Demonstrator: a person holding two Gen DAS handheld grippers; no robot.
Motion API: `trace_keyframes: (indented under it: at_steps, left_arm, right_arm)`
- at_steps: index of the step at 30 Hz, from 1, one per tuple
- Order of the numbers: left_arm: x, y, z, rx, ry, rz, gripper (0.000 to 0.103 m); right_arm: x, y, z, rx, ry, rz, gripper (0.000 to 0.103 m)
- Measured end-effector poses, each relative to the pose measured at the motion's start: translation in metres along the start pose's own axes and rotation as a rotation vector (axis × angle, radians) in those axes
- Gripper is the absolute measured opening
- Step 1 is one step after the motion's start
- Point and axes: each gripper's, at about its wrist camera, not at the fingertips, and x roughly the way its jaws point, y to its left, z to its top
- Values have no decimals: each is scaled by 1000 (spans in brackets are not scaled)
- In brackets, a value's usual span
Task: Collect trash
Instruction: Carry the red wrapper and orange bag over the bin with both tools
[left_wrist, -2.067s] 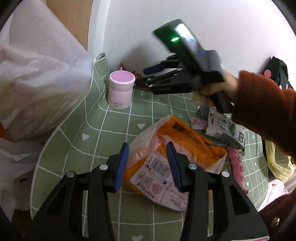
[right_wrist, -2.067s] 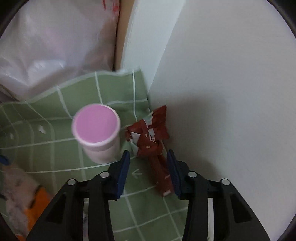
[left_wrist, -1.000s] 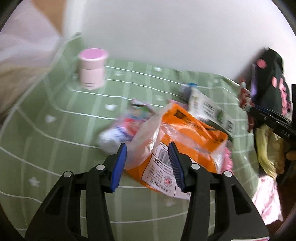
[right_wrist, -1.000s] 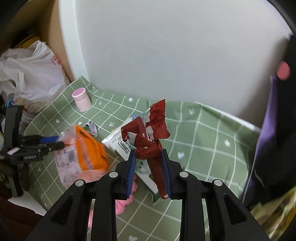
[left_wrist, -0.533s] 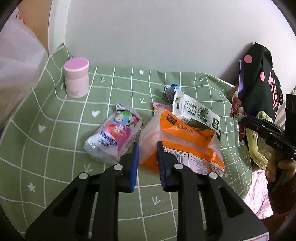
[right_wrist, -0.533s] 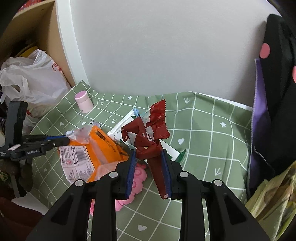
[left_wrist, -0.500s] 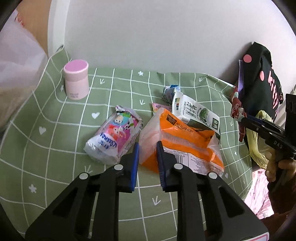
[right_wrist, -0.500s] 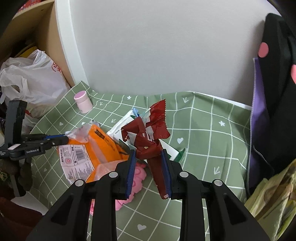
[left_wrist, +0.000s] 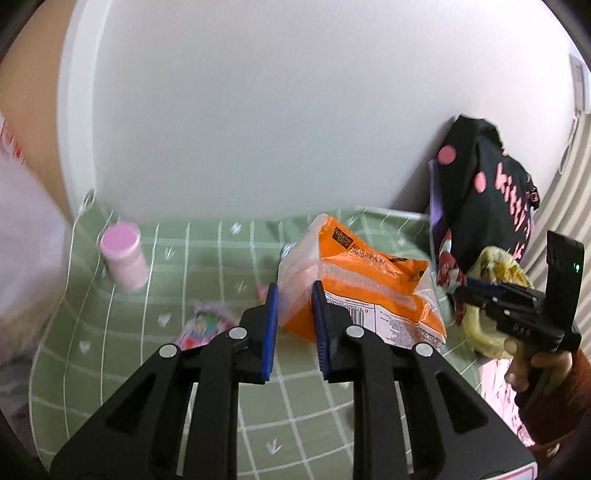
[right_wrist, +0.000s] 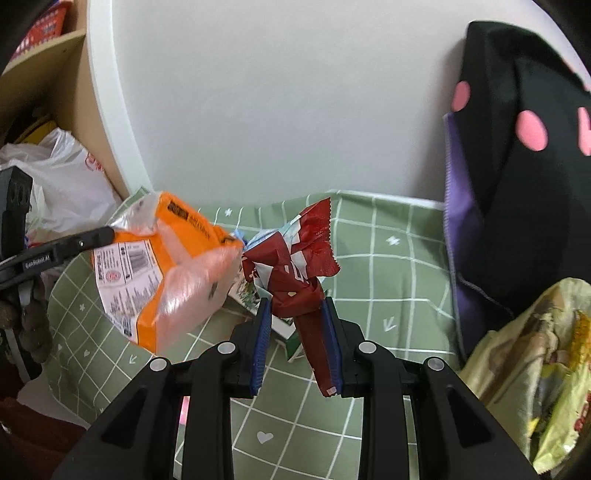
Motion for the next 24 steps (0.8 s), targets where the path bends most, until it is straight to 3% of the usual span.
trace_keyframes:
  at_steps: [6,13,19,24]
  left_arm:
    - [-8,-41,34,113,-89,-49,17]
    - [-5,-100,76,201,-162,-192,17]
    - [9,-155,96,221,-157,-353,17]
    - [26,-208,93,312,-125,-413,17]
  right_arm:
    - [-40,-12,6,28,-92,-58,26]
    - [-102,-36,4,51,-187,-213,26]
    - [-162,-73,-8,129,-253,-352,26]
    - [-206,-103,-30,188,-289,-459,26]
